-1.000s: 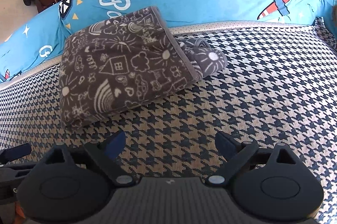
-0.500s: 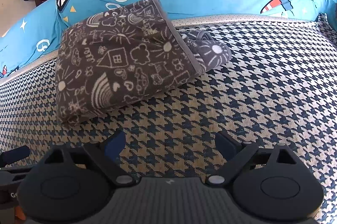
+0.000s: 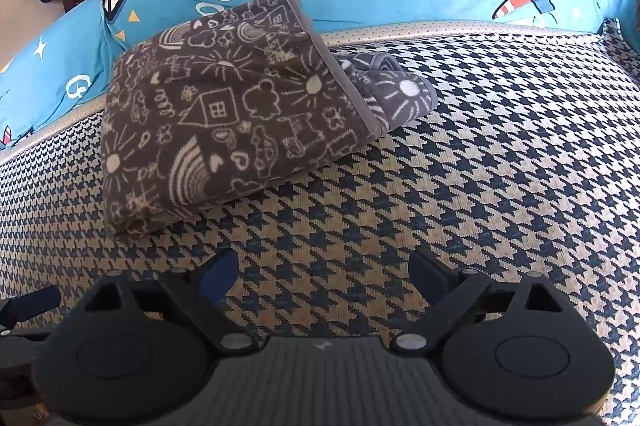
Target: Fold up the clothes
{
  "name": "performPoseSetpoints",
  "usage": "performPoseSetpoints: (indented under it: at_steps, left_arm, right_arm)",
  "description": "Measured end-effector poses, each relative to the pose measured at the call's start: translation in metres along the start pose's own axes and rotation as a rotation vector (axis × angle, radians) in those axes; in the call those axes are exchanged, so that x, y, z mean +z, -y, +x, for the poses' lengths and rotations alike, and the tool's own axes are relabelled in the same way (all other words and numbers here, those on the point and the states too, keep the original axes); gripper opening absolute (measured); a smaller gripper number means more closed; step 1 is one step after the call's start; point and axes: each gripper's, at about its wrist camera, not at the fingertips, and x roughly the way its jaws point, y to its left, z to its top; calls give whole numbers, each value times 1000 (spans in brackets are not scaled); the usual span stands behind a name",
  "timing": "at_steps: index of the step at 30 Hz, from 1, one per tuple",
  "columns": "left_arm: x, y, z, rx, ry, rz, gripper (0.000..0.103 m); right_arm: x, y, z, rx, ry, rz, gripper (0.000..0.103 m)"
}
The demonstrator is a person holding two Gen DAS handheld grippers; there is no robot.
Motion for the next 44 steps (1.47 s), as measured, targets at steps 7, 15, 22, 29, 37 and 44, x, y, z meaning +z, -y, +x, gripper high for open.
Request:
performPoseSetpoints:
  at_steps: [7,15,22,29,37,44]
  left_arm:
    - [-3,3,2,19,-3,28,103]
    - [-2,4,4,37,1,50,103]
    - [-1,4,6,45,1,62,103]
    - [-2,5,5,48,6,74,103]
    - [-3,6,5,43,5,82,103]
    - [-3,6,4,39,3,86,103]
  right_arm:
    - [1,2,-1,-2,1,6,93]
    - [2,3,-2,1,1,9,93]
    - [3,2,-1,2,-1,6,93]
    - [2,1,-1,0,-2,5,93]
    - [1,1,0,-6,-4,3,93]
    - [2,2,0,-7,-6,2,93]
